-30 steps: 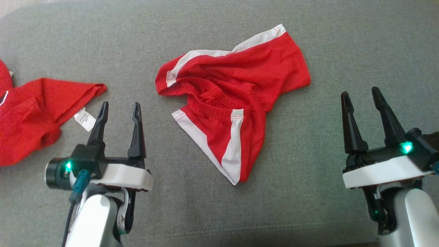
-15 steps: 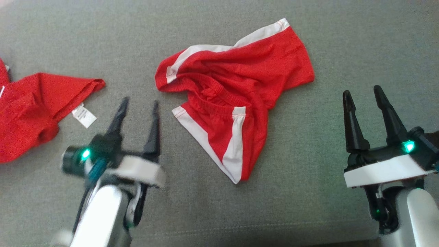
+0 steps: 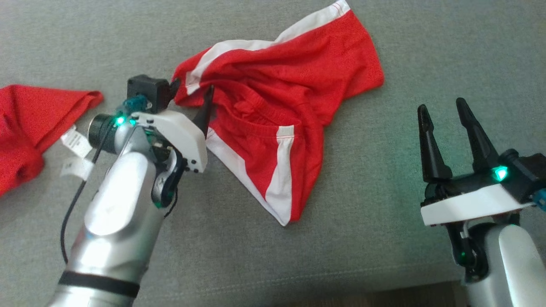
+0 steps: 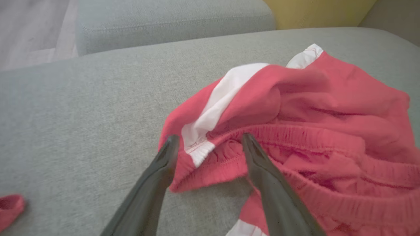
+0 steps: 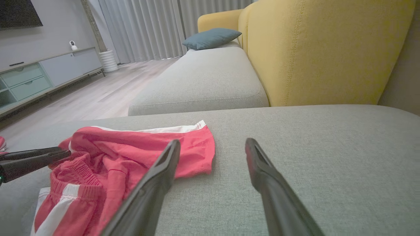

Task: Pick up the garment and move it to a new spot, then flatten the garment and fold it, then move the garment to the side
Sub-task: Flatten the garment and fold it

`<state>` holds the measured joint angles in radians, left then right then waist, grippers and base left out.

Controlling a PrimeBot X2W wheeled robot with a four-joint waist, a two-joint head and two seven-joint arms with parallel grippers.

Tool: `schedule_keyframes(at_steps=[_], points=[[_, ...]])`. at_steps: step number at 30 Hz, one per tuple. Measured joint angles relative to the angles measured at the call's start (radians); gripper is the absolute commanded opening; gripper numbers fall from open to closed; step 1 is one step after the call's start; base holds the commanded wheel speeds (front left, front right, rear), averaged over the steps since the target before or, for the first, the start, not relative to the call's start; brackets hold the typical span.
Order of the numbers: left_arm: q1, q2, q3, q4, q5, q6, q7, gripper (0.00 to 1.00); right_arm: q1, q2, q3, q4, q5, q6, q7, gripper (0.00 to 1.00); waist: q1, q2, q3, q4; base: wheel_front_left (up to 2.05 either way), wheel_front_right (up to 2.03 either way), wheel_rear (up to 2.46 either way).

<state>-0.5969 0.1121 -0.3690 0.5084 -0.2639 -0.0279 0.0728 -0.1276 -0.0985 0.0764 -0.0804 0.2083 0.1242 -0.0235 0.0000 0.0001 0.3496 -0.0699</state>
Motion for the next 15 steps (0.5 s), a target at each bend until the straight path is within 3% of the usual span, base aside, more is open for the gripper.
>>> schedule_keyframes(at_steps=[9,11,12,13,14,15], points=[[-0.09,-0.002,0.018,0.129,-0.02,-0.017,-0.002,0.99,-0.006,0.004,0.004,0.018,0.0,0.0,-0.012,1.0,0.0,0.0,0.023,-0.028,0.0,0.0,0.0],[-0.101,-0.002,0.019,0.148,-0.021,-0.018,-0.006,0.82,-0.006,0.007,0.005,0.022,0.0,0.0,-0.013,1.0,0.0,0.0,0.025,-0.031,0.0,0.0,0.0],[-0.107,-0.002,0.019,0.157,-0.021,-0.022,-0.007,0.43,-0.006,0.008,0.007,0.024,0.0,0.0,-0.013,1.0,0.0,0.0,0.027,-0.032,0.0,0.0,0.0],[-0.112,-0.002,0.018,0.165,-0.021,-0.025,-0.013,0.13,-0.007,0.008,0.008,0.025,0.0,0.0,-0.013,1.0,0.0,0.0,0.027,-0.033,0.0,0.0,0.0],[-0.112,-0.002,0.018,0.165,-0.021,-0.025,-0.013,0.0,-0.007,0.008,0.008,0.025,0.0,0.0,-0.013,1.0,0.0,0.0,0.027,-0.033,0.0,0.0,0.0],[-0.116,-0.003,0.016,0.173,-0.021,-0.026,-0.014,0.0,-0.007,0.008,0.008,0.027,0.002,0.0,-0.013,1.0,0.0,0.0,0.027,-0.033,0.0,0.0,0.0]])
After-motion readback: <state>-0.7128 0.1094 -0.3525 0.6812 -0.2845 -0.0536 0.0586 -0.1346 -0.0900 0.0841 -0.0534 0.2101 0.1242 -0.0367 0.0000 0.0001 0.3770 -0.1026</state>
